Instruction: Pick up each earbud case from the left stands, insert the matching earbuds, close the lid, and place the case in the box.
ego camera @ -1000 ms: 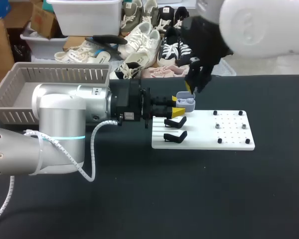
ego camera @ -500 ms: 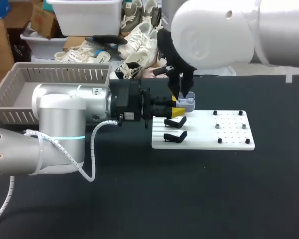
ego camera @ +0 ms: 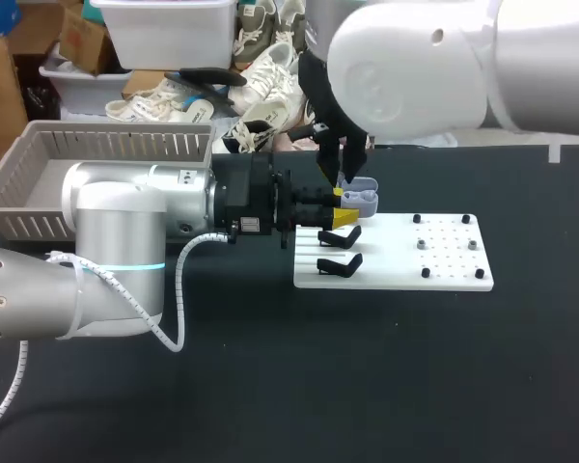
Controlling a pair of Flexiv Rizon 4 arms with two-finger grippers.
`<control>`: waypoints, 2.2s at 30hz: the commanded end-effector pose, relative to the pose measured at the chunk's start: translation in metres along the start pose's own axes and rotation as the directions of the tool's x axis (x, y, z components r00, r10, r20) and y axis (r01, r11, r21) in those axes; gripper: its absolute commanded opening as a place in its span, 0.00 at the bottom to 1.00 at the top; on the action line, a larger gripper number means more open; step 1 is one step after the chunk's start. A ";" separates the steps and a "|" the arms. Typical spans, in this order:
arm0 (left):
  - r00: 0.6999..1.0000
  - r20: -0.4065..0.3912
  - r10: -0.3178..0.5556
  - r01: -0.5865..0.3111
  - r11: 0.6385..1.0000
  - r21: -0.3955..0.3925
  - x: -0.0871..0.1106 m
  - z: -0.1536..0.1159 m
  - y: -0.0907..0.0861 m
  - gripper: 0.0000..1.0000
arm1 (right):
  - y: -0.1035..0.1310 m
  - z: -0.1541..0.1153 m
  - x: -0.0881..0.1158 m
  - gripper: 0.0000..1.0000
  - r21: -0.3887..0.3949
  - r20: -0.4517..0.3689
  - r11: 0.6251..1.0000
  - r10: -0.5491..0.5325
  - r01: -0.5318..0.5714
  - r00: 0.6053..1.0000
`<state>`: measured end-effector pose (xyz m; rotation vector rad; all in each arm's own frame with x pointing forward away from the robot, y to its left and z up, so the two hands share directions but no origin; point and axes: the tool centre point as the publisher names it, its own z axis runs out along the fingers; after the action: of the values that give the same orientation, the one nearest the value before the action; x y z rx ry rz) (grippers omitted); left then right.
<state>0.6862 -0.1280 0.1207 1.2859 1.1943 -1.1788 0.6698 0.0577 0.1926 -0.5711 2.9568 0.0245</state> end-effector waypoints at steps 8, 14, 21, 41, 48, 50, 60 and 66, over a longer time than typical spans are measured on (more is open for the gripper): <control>1.000 0.001 0.001 -0.001 1.000 -0.002 0.001 0.000 0.000 0.00 | -0.014 0.006 0.008 0.00 -0.014 0.021 1.000 -0.006 0.007 1.000; 1.000 0.001 0.001 -0.001 1.000 -0.002 0.001 0.000 0.000 0.00 | -0.015 0.005 0.008 0.00 -0.007 0.027 1.000 -0.025 0.025 0.999; 1.000 0.001 0.001 -0.001 1.000 -0.002 0.001 0.000 0.000 0.00 | -0.017 0.008 0.010 0.00 -0.053 0.055 0.998 -0.016 0.019 0.998; 1.000 0.001 0.001 -0.001 1.000 -0.002 0.001 0.000 0.000 0.00 | -0.016 0.011 0.010 0.00 -0.086 0.099 0.996 -0.019 0.028 0.995; 1.000 0.001 0.001 -0.001 1.000 -0.002 0.001 0.000 0.000 0.00 | -0.015 0.015 0.006 0.00 -0.083 0.086 0.996 -0.034 0.041 0.996; 1.000 0.001 0.001 -0.001 1.000 -0.002 0.001 0.000 0.000 0.00 | -0.017 0.018 0.005 0.00 -0.084 0.083 0.996 -0.031 0.038 0.996; 1.000 0.001 0.001 -0.001 1.000 -0.002 0.001 0.000 0.000 0.00 | -0.019 0.022 0.002 0.00 -0.090 0.080 0.996 -0.019 0.027 0.997; 1.000 0.001 0.001 -0.001 1.000 -0.002 0.001 0.000 0.000 0.00 | -0.017 0.024 0.002 0.00 -0.088 0.069 0.996 -0.027 0.033 0.997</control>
<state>0.6866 -0.1281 0.1200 1.2856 1.1951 -1.1786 0.6764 0.0412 0.1699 -0.6112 2.8857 0.1760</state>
